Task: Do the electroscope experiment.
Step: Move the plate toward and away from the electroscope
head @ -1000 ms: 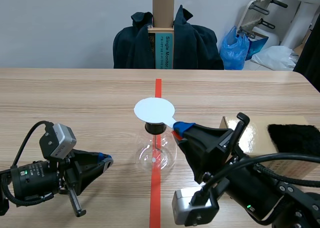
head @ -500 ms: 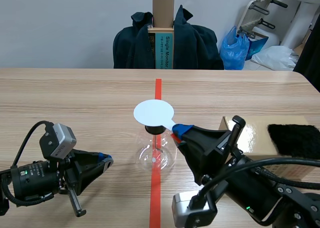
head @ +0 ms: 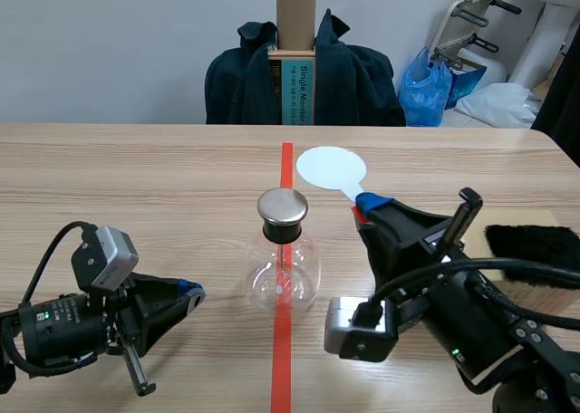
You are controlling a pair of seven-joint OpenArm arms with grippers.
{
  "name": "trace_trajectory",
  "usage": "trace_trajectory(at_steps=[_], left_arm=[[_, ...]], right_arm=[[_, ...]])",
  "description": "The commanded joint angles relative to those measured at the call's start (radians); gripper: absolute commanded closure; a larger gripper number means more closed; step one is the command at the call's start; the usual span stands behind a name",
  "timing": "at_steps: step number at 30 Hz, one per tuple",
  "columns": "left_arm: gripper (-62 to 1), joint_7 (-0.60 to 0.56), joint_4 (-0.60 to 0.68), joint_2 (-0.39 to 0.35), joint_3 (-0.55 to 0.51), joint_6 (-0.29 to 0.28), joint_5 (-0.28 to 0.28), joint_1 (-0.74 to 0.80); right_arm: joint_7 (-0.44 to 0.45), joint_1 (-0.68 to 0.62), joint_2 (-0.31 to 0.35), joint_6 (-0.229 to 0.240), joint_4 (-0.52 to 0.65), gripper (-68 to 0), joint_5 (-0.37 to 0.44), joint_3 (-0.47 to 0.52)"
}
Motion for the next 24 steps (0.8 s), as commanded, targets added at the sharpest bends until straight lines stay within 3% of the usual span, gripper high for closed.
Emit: trace_trajectory(at_steps=[1,8,14,24], left_arm=[[-2.7,-0.011,0.02,0.003,-0.005,0.0,-0.014,-0.005],[-2.7,-0.012,0.02,0.003,-0.005,0.0,-0.014,-0.005],[-2.7,-0.013,0.02,0.003,-0.005,0.0,-0.014,-0.005],[-2.7,-0.014,0.02,0.003,-0.005,0.0,-0.014,-0.005]], right_arm=[[-0.026,0.017,0.014,-0.007,0.012,-0.8,0.003,0.01],[-0.123,0.017,0.014,-0.006,0.012,-0.8,0.007,0.009],[-0.142,0.017,0.014,0.008,0.012,-0.8,0.007,0.009],[0.031,0.017,0.013,0.008,0.012,-0.8,0.007,0.008]])
